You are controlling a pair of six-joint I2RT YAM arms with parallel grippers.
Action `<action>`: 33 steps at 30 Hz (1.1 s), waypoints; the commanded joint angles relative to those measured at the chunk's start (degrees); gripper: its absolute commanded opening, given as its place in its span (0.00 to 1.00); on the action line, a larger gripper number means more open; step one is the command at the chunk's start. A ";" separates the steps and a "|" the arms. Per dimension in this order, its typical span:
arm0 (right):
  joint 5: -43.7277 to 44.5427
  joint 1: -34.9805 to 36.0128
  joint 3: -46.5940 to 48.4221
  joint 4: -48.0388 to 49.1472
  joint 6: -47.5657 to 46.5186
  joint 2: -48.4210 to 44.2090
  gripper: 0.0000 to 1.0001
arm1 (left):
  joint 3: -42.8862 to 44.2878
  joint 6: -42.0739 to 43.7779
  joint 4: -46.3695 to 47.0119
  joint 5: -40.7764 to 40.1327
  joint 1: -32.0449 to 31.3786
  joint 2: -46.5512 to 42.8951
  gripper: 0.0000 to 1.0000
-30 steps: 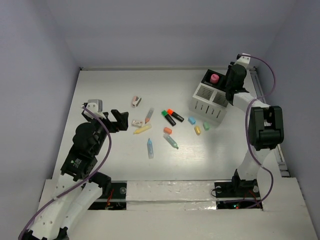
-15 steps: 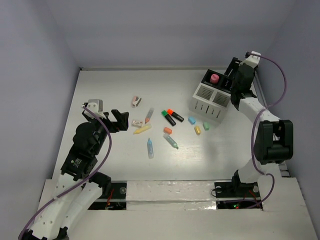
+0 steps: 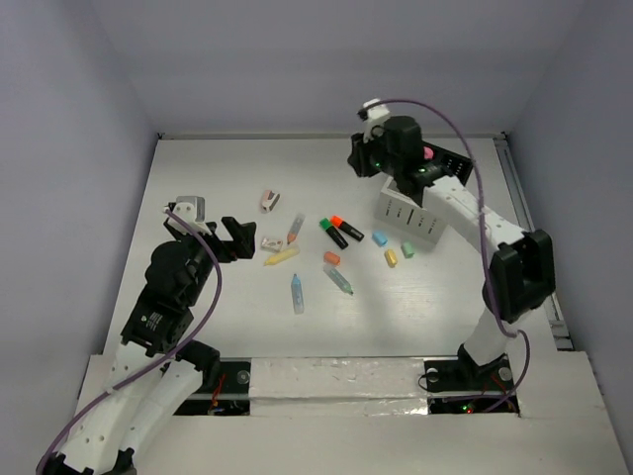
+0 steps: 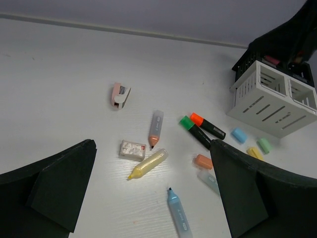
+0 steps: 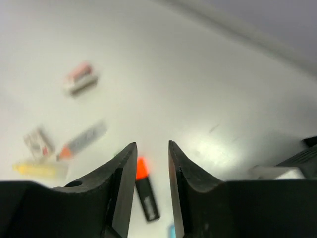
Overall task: Sort the stationery into containers
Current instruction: Pick up the pen from the center of the board.
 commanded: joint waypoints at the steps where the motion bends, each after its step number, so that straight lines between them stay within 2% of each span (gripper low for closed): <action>1: -2.65 1.92 3.08 -15.68 -3.68 4.70 0.38 | 1.61 0.55 2.33 0.64 -0.38 0.33 0.99; 5: -2.56 2.63 4.75 -21.30 -4.74 9.35 0.52 | 1.61 0.55 2.42 0.81 -0.38 0.50 0.99; 10: -3.88 3.15 6.77 -25.35 -6.06 14.45 0.58 | 1.61 0.46 2.59 0.99 -0.38 0.76 0.99; 23: -3.18 5.27 12.66 -28.88 -7.73 23.86 0.64 | 1.61 0.55 2.51 1.16 0.15 0.85 0.99; 33: 0.60 5.79 17.49 -28.26 -7.56 28.87 0.62 | 1.61 0.55 2.51 1.25 0.15 0.68 0.99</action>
